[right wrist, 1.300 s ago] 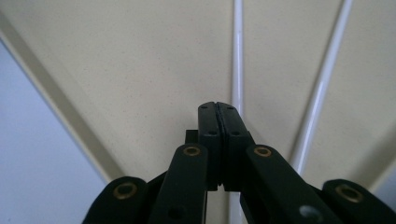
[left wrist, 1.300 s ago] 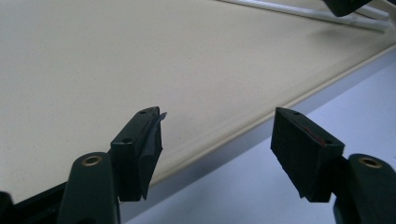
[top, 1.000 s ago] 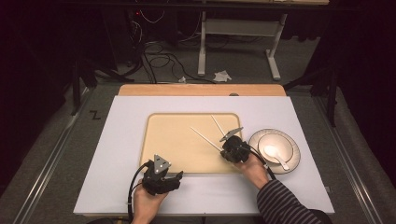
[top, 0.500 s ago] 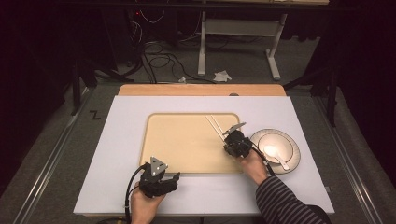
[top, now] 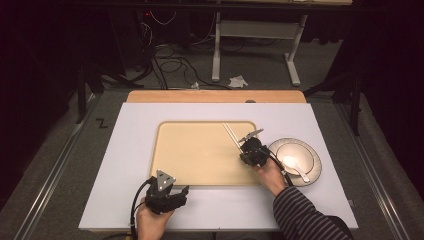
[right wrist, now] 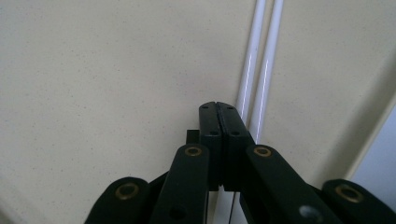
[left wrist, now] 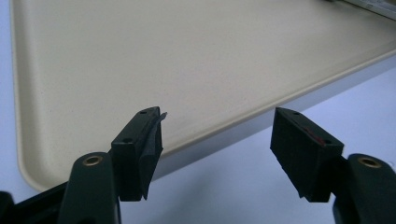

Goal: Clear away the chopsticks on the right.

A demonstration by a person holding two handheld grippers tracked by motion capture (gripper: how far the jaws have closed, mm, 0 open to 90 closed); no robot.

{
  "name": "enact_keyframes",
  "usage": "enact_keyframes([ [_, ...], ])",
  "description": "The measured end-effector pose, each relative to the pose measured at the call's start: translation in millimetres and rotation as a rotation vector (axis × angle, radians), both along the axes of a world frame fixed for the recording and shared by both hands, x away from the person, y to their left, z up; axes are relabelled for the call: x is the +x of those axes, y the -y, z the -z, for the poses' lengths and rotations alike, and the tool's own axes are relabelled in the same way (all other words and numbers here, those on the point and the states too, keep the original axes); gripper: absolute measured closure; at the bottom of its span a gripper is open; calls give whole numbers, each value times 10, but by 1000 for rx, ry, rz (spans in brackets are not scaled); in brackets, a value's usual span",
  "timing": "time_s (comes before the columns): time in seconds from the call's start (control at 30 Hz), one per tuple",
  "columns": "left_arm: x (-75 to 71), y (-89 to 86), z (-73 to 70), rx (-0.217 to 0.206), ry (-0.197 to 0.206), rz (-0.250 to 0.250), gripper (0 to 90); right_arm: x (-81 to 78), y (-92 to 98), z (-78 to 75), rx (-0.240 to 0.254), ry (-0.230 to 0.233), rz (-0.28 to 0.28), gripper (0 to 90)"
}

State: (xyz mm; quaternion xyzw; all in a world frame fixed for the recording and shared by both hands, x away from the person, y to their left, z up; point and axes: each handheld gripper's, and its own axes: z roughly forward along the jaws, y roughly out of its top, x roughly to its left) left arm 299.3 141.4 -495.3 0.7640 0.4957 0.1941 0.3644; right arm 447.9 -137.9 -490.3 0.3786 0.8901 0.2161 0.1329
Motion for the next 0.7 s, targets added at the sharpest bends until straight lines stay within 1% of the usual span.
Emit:
enact_keyframes([
  [0.07,-9,-7,1,0,-1,-5,342,11,-6,0,-2,0,2,900],
  [0.13,-17,-10,3,2,-1,-9,342,25,-9,4,6,1,7,900],
  [0.17,-21,-14,3,3,-2,-9,342,30,-7,-1,-4,0,7,900],
  [0.23,-31,-21,3,1,0,-16,341,41,-7,-3,4,-8,15,900],
  [0.33,-47,-42,-1,-2,3,-25,342,52,-6,-1,4,-5,23,900],
  [0.6,-67,-64,-6,-1,5,-34,342,62,2,-3,4,-8,24,900],
  [0.7,-70,-58,-5,4,3,-34,342,66,16,-7,5,-13,29,877],
])
